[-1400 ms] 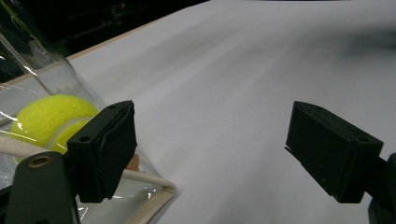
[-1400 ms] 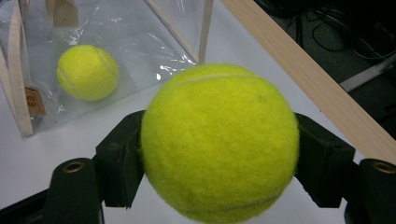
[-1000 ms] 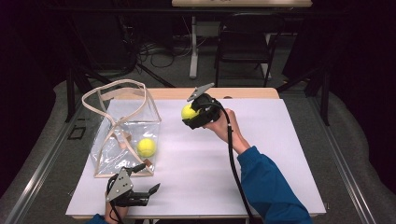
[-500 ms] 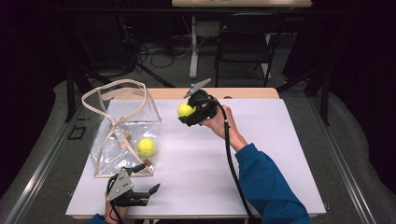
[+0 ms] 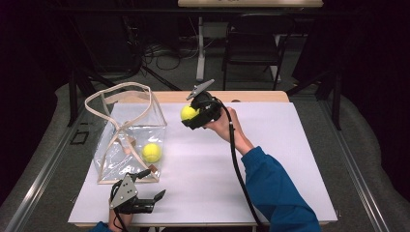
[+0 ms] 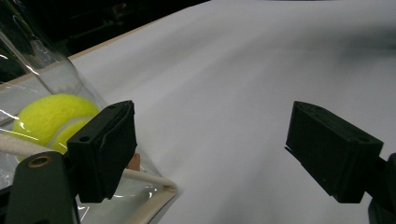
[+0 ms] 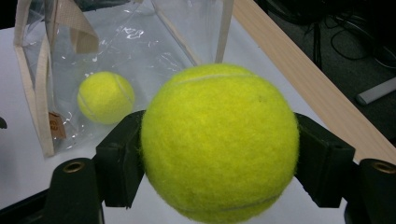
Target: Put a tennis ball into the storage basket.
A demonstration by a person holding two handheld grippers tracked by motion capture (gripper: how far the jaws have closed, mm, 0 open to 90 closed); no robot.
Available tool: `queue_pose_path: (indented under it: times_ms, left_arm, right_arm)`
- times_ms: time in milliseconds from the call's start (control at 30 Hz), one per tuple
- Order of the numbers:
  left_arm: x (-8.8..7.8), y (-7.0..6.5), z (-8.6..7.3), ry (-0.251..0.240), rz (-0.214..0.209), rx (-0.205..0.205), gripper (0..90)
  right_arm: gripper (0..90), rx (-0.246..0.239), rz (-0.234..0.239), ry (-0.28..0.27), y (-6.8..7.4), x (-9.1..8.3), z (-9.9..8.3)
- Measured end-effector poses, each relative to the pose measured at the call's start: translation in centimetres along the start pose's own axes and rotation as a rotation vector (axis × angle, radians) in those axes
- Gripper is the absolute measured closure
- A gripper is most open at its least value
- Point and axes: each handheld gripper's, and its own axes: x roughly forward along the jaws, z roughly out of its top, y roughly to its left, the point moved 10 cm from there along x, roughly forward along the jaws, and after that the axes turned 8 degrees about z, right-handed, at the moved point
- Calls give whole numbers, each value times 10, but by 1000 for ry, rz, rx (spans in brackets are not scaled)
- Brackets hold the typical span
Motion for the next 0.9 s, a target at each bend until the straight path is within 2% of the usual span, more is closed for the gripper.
queue_pose_path:
  times_ms: [400, 900]
  left_arm:
    - [0, 0, 0, -4, -1, -1, 160]
    - [-1, 0, 1, -6, -3, -4, 160]
  right_arm:
    - [265, -14, 24, -11, 6, 2, 15]
    - [265, -39, 22, 2, 10, 6, 30]
